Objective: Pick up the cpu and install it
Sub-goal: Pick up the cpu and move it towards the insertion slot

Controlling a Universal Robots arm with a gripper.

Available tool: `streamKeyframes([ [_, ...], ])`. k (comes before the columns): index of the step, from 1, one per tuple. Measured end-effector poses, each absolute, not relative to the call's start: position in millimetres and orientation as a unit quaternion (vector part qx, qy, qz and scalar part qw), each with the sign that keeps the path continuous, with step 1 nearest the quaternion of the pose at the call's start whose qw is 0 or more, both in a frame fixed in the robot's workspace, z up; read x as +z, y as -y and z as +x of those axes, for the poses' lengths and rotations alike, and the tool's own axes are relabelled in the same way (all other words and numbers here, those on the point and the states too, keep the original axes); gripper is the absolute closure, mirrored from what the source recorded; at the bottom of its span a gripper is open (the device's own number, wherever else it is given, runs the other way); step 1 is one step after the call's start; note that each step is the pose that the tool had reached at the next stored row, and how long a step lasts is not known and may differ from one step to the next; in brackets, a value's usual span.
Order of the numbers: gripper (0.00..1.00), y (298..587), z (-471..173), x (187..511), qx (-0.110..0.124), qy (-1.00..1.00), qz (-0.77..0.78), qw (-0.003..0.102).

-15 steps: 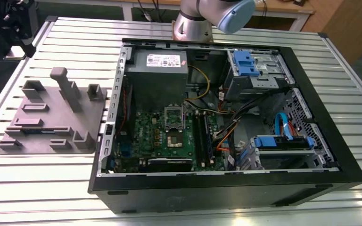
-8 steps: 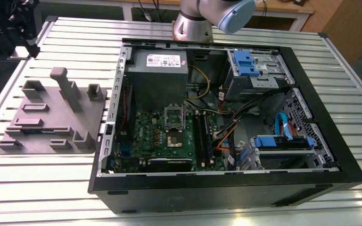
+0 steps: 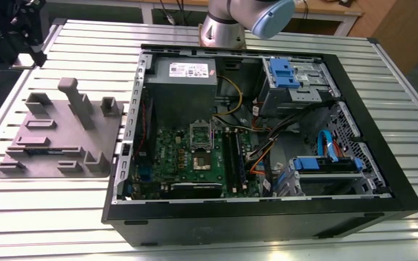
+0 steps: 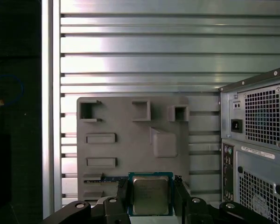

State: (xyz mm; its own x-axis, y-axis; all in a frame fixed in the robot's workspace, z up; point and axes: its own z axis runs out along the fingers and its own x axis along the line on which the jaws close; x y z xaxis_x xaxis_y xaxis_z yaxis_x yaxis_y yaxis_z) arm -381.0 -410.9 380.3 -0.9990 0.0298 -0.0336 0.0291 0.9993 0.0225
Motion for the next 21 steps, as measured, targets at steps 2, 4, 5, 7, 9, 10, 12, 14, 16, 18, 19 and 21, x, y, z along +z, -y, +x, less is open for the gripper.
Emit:
streamKeyframes([
  [2,0.53,410.9,-380.4,380.3,0.011,-1.0,0.015,0.017],
  [4,0.53,410.9,-379.7,380.2,0.011,-1.0,0.015,0.017],
  [5,0.53,410.9,-379.3,380.3,0.011,-1.0,0.015,0.017],
  [7,0.53,410.9,-378.7,380.3,0.011,-1.0,0.015,0.017],
  [9,0.53,411.0,-378.2,380.3,0.011,-1.0,0.015,0.017],
  [10,0.53,411.0,-378.0,380.3,0.011,-1.0,0.015,0.017],
  [12,0.53,410.9,-377.6,380.3,0.011,-1.0,0.015,0.017],
  [14,0.53,410.9,-377.1,380.3,0.011,-1.0,0.015,0.017],
  [16,0.53,410.9,-376.6,380.3,0.011,-1.0,0.015,0.017],
  [18,0.53,410.9,-376.0,380.3,0.011,-1.0,0.015,0.017],
  [19,0.53,411.0,-375.7,380.3,0.011,-1.0,0.015,0.017],
  [21,0.53,410.9,-375.1,380.4,0.011,-1.0,0.015,0.017],
])
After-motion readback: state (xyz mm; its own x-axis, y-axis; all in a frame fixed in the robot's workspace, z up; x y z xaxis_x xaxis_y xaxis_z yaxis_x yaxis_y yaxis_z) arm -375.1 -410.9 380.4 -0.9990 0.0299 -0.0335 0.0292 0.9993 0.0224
